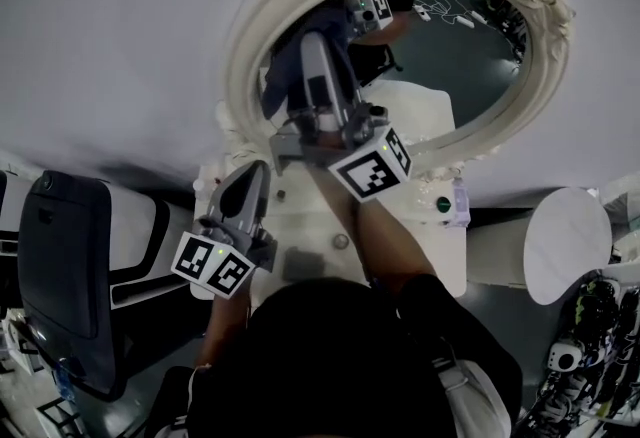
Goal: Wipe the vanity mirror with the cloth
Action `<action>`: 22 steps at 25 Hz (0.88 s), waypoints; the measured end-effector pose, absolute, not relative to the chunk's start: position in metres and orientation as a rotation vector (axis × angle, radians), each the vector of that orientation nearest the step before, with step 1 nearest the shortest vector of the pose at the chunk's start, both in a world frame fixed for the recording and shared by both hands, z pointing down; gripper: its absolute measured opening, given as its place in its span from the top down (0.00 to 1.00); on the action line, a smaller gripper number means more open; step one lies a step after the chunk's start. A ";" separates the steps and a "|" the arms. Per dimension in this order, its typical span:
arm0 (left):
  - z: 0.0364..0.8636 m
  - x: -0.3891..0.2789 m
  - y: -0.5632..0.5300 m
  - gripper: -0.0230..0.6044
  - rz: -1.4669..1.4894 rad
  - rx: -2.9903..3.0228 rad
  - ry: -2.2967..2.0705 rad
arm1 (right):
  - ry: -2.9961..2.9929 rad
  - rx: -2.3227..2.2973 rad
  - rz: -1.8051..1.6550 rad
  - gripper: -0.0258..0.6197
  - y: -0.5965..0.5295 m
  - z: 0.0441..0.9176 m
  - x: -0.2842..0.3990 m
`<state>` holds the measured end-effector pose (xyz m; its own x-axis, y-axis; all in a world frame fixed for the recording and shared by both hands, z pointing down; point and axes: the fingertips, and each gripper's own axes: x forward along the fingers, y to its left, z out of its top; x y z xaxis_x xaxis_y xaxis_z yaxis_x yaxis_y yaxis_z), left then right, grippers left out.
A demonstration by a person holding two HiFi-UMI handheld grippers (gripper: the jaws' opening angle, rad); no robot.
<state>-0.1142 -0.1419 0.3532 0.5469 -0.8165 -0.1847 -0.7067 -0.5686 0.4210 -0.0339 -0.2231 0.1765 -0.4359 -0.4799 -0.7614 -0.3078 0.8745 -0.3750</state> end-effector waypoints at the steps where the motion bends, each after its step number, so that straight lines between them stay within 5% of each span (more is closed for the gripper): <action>1: 0.353 -0.113 -0.141 0.97 -0.525 2.492 -1.261 | 2.047 -0.577 -0.221 0.92 -0.220 0.177 -0.027; 22: 0.336 -0.014 -0.140 0.97 -0.461 2.622 -1.048 | 1.837 -1.052 -0.108 0.92 -0.142 0.237 0.201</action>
<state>-0.0144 -0.1401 0.3364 0.6859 -0.7029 -0.1884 -0.6138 -0.6979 0.3690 0.2006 -0.1421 0.2368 -0.1471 -0.6982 -0.7006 -0.6111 0.6211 -0.4907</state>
